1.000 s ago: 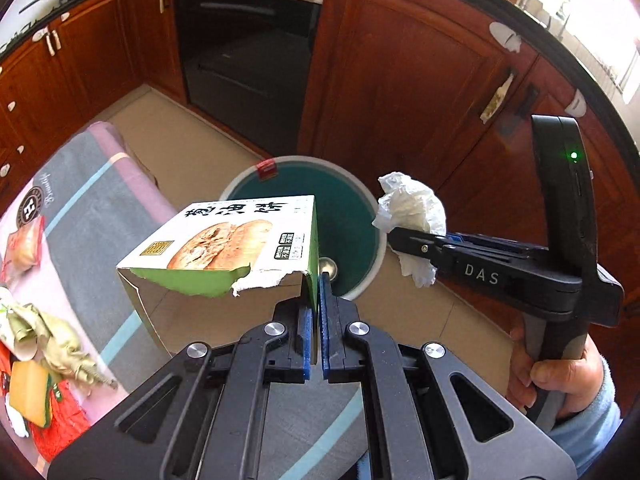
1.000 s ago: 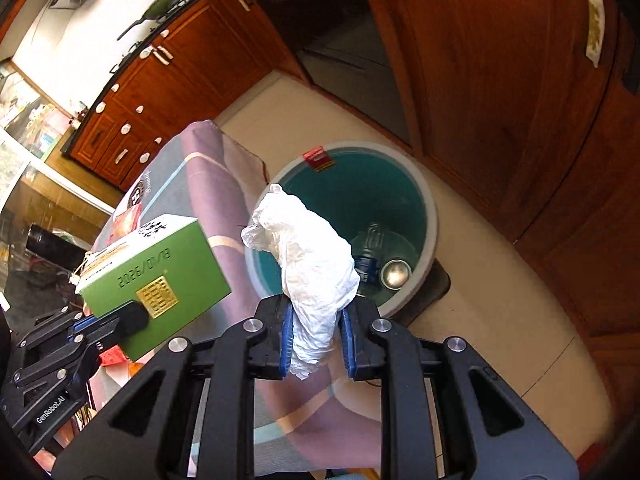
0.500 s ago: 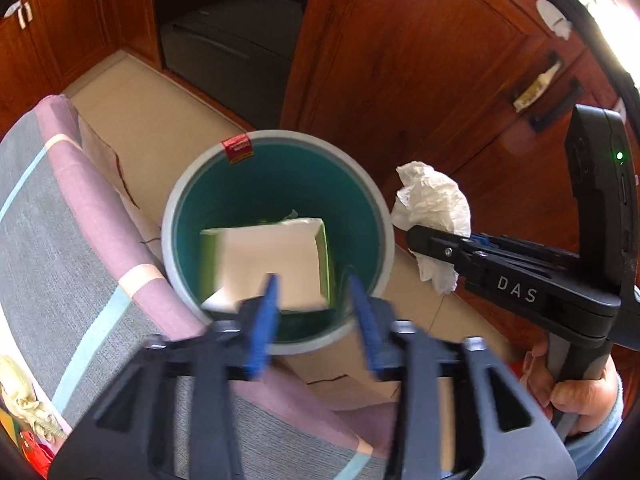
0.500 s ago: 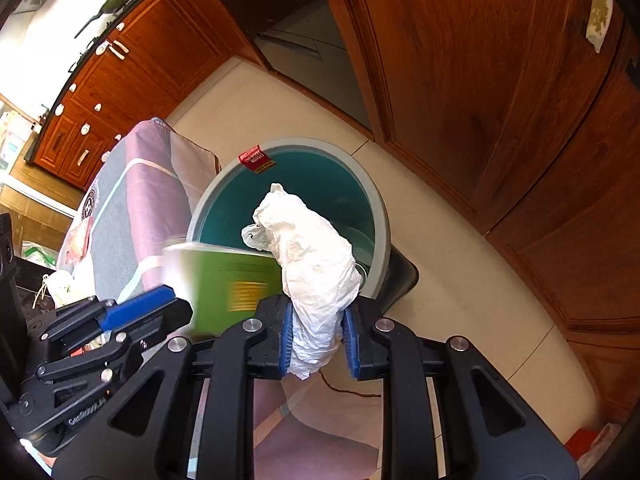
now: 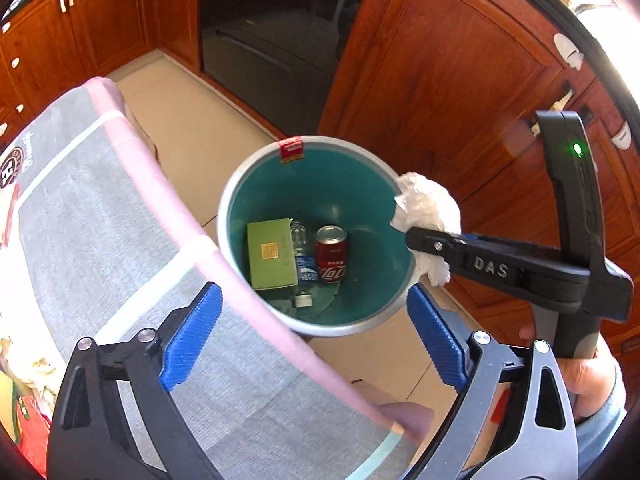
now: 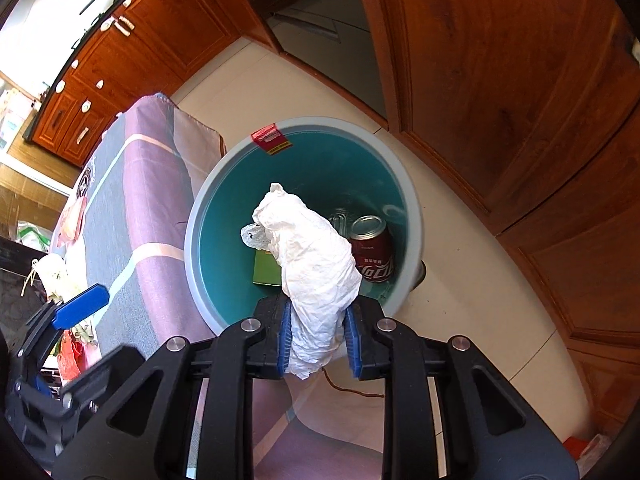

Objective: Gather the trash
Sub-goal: 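Carry box and tissue over the bin and open both tools to drop them, then return both tools to the table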

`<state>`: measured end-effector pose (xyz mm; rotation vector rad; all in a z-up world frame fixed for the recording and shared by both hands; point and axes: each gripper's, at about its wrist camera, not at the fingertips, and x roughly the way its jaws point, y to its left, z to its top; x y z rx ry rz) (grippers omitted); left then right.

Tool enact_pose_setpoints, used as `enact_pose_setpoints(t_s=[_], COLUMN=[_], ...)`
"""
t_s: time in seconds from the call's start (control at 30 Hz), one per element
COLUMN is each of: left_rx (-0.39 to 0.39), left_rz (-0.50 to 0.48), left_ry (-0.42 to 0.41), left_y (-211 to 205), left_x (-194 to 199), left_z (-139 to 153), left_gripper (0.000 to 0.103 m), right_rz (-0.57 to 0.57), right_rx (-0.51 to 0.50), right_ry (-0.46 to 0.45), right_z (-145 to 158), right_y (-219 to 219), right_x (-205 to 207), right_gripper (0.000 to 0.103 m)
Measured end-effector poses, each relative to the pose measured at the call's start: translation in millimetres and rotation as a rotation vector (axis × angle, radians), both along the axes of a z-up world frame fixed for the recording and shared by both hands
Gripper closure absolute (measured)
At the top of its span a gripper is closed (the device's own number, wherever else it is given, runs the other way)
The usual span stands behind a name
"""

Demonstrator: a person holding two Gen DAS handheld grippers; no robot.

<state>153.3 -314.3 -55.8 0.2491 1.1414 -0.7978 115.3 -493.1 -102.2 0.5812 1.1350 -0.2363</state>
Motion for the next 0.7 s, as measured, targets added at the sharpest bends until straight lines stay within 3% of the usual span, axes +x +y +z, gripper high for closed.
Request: enact_pose_setpoints(t_s=[0.1, 0.33, 0.7], left_rx=[0.005, -0.007, -0.035], left_rz=[-0.002, 0.013, 0.035], left_ry=[-0.002, 0.025, 0.001], left_y=[8.7, 25.2, 66.8], left_x=[-0.8, -0.7, -23.0], left_z=[-0.2, 1.0, 21.7], left_gripper=[0.006, 0.005, 0.005], right_rz=[0.013, 0.014, 0.008], right_rx=[-0.005, -0.022, -0.045], right_ry=[-0.011, 0.035, 0.064], right_z=[3.6, 4.3, 17.9], right_y=[8.4, 21.4, 49.4], right_x=[7.3, 10.8, -11.6], right_gripper=[0.028, 0.02, 0.019])
